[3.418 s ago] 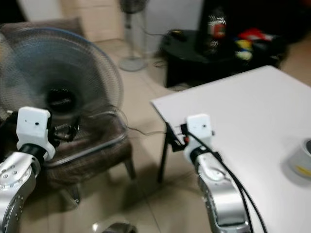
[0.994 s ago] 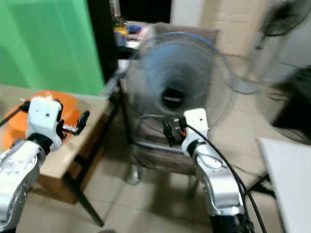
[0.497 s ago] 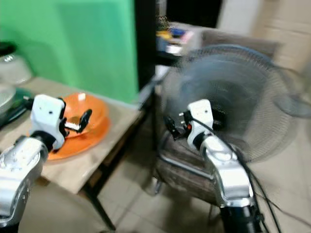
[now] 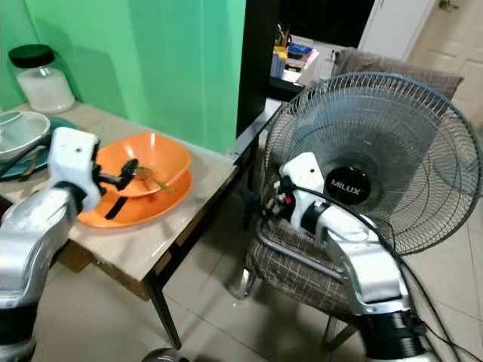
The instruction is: Setting the table
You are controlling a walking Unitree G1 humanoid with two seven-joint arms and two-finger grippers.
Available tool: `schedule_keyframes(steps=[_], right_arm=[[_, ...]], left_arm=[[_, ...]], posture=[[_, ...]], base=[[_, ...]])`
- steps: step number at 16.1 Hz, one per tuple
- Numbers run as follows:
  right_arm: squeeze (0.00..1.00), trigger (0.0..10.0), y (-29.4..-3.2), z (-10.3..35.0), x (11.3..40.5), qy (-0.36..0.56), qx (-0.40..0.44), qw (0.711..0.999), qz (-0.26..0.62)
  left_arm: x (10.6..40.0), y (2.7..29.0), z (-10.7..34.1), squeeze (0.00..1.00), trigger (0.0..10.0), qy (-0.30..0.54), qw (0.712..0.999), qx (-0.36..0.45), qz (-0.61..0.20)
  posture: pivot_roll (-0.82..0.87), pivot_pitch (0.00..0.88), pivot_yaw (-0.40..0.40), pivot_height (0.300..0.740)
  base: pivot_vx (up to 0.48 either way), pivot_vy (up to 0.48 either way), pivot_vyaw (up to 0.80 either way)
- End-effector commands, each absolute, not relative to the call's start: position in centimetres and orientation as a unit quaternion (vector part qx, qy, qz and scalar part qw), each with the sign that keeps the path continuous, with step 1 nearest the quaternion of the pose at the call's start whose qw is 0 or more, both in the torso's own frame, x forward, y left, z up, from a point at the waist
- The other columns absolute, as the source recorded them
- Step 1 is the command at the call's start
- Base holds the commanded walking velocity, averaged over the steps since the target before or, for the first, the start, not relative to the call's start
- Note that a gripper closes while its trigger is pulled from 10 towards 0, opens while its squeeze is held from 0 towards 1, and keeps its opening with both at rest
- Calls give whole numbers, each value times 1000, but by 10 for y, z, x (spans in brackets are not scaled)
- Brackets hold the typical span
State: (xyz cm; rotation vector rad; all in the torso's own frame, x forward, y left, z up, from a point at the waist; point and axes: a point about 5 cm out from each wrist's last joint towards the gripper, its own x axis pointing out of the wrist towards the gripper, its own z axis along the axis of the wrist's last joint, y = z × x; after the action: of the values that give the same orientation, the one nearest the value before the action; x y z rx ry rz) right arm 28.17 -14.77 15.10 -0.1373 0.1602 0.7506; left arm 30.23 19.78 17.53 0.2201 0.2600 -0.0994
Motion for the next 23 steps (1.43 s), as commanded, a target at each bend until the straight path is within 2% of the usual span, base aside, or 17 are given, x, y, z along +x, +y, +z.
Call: schedule_keyframes(steps=[1,2,3,7,13,20,23], right_arm=[[0,10000,-149,157,279,80,-70,911,399],[0,10000,-151,157,277,88,-74,902,415],[0,10000,-156,156,276,98,-86,893,431],[0,10000,-155,155,272,103,-81,886,445],[0,10000,-145,150,264,114,-60,874,468],[0,10000,-142,148,255,126,-69,853,502],[0,10000,-142,147,253,133,-72,843,517]], left_arm=[[313,200,174,1000,10000,156,981,104,-39],[321,203,174,718,10000,170,981,91,-27],[333,202,175,0,10000,192,978,71,-31],[349,190,175,0,10000,205,972,84,-80],[360,183,164,0,10000,282,952,36,-115],[371,179,157,0,10000,344,931,-43,-116],[374,181,155,0,10000,354,928,-43,-108]], posture=[[214,0,-27,740],[214,0,-27,740],[207,0,-19,740],[200,0,-4,740],[192,0,18,740],[186,0,16,740],[189,0,13,740]], base=[[0,0,0],[0,0,0],[0,0,0],[0,0,0],[0,0,0],[0,0,0],[0,0,0]])
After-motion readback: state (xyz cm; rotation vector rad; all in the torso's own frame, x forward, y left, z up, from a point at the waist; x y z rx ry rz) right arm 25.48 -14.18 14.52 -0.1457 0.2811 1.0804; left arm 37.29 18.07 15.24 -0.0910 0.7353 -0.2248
